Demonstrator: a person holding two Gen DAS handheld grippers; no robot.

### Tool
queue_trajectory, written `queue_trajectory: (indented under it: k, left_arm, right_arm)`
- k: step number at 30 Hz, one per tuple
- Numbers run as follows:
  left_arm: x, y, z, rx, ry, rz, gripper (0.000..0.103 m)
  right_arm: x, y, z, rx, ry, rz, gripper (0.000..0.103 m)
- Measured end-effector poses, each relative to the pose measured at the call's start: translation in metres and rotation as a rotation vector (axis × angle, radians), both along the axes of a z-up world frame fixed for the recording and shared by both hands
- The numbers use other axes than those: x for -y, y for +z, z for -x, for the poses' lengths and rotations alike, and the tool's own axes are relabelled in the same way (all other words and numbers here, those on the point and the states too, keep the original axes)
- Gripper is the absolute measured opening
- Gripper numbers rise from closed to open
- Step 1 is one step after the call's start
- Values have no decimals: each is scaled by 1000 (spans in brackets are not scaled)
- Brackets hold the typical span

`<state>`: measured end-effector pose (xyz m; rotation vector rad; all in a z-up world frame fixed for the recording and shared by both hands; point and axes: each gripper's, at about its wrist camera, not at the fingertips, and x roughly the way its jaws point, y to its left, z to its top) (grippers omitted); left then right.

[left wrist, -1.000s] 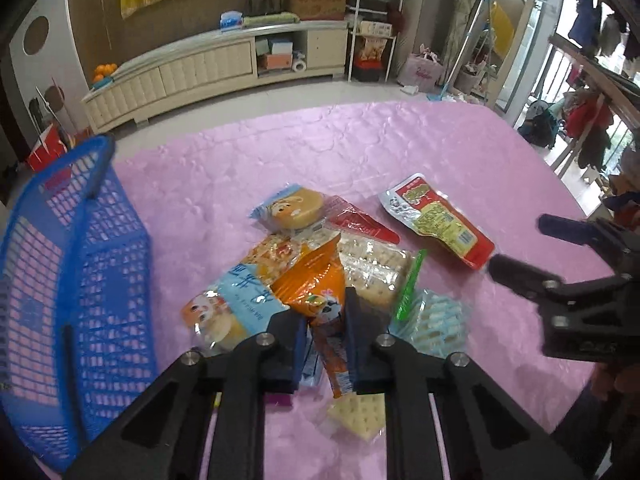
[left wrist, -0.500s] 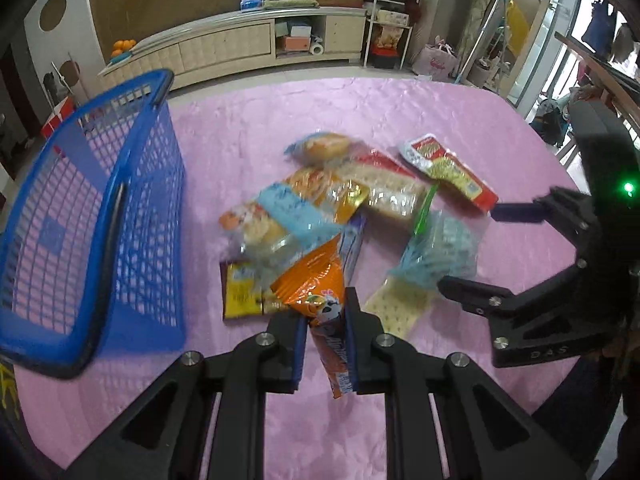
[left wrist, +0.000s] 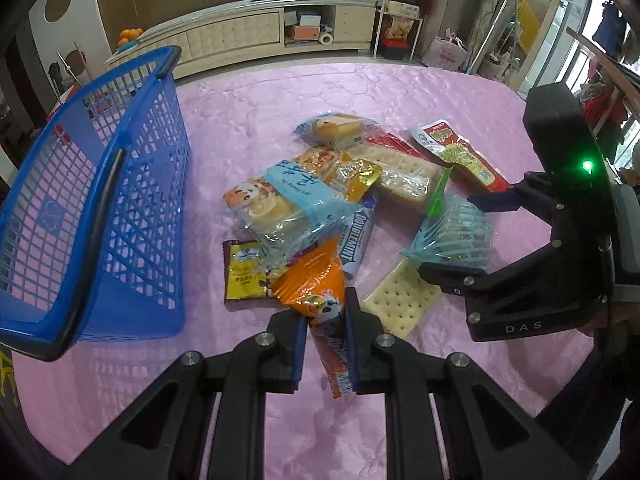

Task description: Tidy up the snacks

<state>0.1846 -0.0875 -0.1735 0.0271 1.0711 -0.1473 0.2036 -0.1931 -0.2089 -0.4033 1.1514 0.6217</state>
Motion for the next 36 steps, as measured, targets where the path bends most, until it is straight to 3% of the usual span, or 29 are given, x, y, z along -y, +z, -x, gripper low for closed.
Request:
queue_trajectory:
  k: [7,11,19,27,36]
  left_arm:
    - [4,2,7,7,-10,13,15]
    - [4,14,15,33,-14,27,15]
    - [-6,63,34,129,-30,69,15]
    - [-47,125,52,250,-39,92,15]
    - [-117,162,50,323,33,15,15]
  right_arm:
    - [15,7,1,-4,-79,-44,71]
    - [18,20,14,32,-102,-38,70]
    - [13,87,48,136,-142,-103,70]
    - [-12,144,58,190,-156,-210,70]
    - [-71,176,55,236,-111,-268,70]
